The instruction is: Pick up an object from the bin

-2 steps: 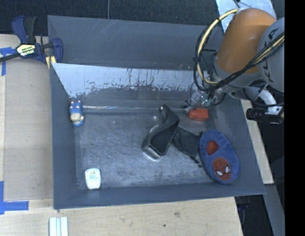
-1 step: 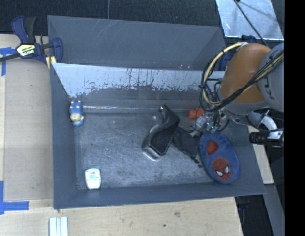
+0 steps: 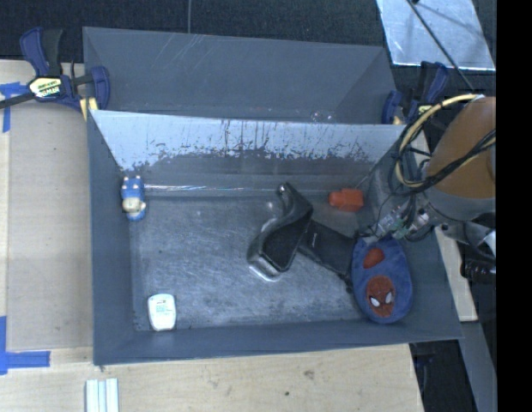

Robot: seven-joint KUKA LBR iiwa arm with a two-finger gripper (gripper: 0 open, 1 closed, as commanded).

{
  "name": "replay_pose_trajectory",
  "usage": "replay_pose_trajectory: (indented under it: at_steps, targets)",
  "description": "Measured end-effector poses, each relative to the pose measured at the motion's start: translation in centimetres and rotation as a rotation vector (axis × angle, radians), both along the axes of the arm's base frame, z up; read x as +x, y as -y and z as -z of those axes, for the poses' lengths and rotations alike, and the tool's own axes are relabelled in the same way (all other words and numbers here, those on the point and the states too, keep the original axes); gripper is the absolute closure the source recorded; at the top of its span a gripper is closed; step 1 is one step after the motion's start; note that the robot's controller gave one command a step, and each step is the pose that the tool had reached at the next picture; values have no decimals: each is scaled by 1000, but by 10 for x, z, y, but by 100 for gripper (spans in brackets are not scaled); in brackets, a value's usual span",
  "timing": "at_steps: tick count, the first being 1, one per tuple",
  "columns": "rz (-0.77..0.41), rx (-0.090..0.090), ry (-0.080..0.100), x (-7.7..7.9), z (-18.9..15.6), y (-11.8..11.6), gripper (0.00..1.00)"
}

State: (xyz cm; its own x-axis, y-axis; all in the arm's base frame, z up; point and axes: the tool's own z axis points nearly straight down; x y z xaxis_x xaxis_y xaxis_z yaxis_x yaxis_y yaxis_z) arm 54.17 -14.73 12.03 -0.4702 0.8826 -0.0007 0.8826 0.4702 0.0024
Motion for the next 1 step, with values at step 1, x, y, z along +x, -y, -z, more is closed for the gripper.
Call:
replay_pose_trajectory:
  at_steps: [1]
  targets:
    - [-29, -2, 5, -50, -106, -18, 100]
